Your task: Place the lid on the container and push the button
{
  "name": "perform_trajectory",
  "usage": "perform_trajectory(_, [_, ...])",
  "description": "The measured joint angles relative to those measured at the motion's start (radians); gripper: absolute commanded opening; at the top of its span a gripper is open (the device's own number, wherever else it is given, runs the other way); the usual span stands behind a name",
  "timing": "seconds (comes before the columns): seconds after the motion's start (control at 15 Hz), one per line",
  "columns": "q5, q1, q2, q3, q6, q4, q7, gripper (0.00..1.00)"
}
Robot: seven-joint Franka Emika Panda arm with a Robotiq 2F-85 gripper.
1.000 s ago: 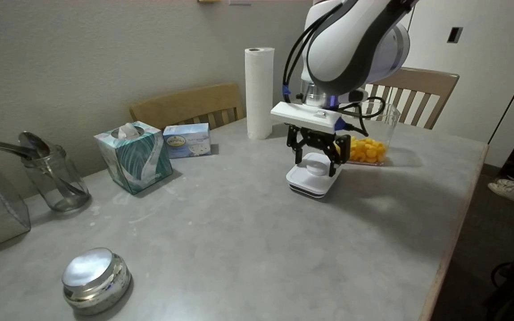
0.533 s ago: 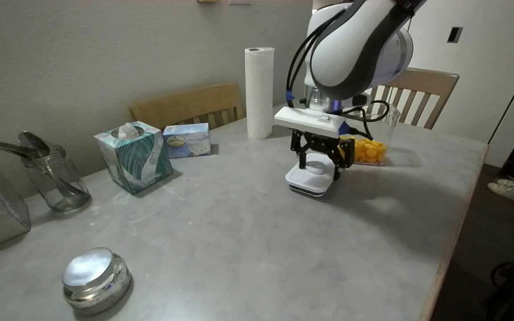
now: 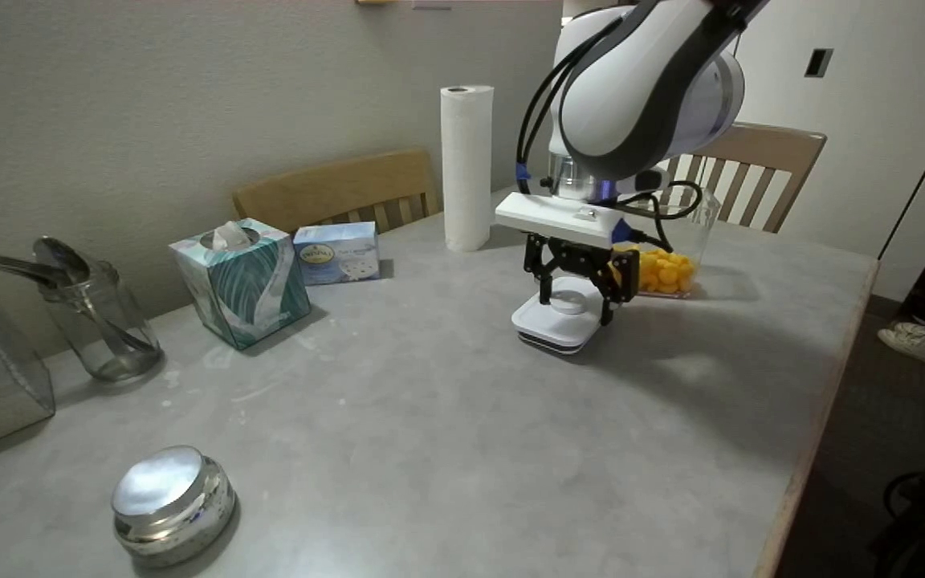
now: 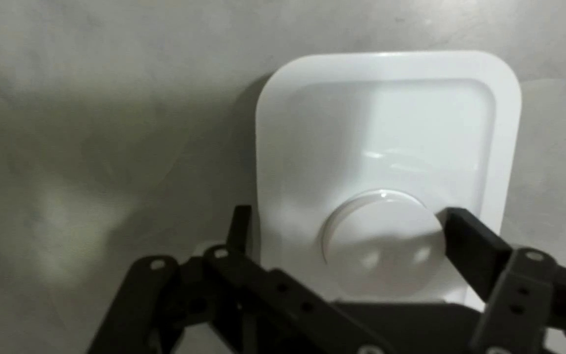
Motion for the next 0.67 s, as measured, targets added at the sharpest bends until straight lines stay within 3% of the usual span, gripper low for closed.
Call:
perform_trajectory(0.13, [0.0,0.0,0.0,0.0,0.002,0.0,-0.001,0.62])
perform_trajectory(0.2, [0.0,0.0,-0.004,0.0,0.002,0.001,-0.001,0.6])
perform_trajectory(0.67, [0.0,0.0,-0.004,0.0,0.003,0.001,-0.002,0.6])
